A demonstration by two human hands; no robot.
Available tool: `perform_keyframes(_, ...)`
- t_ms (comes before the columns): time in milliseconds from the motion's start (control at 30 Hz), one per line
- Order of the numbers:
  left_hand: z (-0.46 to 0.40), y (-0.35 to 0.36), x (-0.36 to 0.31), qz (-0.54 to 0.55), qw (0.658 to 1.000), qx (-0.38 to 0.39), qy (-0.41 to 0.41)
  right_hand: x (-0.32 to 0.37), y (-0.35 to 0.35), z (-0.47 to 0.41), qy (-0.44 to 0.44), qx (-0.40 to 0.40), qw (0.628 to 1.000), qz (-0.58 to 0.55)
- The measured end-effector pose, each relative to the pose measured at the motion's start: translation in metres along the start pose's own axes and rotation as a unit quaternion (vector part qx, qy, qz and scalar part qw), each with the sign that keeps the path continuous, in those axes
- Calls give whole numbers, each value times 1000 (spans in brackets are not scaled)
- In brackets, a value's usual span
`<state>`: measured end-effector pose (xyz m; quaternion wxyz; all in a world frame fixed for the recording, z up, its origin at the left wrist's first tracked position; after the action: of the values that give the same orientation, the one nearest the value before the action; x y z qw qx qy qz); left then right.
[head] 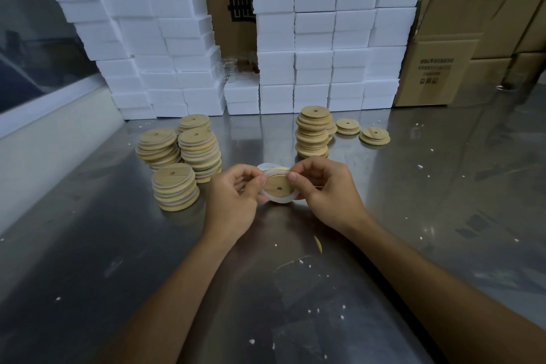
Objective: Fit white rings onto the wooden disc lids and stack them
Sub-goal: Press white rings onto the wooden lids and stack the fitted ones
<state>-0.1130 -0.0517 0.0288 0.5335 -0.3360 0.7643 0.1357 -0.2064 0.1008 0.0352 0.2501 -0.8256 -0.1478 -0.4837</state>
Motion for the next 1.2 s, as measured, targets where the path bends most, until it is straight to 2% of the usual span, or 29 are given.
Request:
perform_keyframes(467, -5, -3, 8, -16, 999, 18, -36, -8, 0, -2, 49, 8, 999, -21)
perform_keyframes(833, -3, -7, 14, 19, 998, 8, -67, -15, 1, -2, 77, 18, 997, -18)
perform_keyframes(1200, -4, -14, 9, -103, 994, 1, -20, -18, 2, -2, 93, 27, 995, -19)
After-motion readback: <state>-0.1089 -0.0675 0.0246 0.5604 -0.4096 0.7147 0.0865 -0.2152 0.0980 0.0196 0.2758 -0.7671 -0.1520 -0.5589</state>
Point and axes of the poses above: each hand's wrist, its own z-axis away from the middle knuckle, its own y-axis out of the palm, x = y × z, the point moved 8 cm from there along -z, towards the middle knuckle, and after that the axes turned 3 degrees about x, right-handed, at the moved point
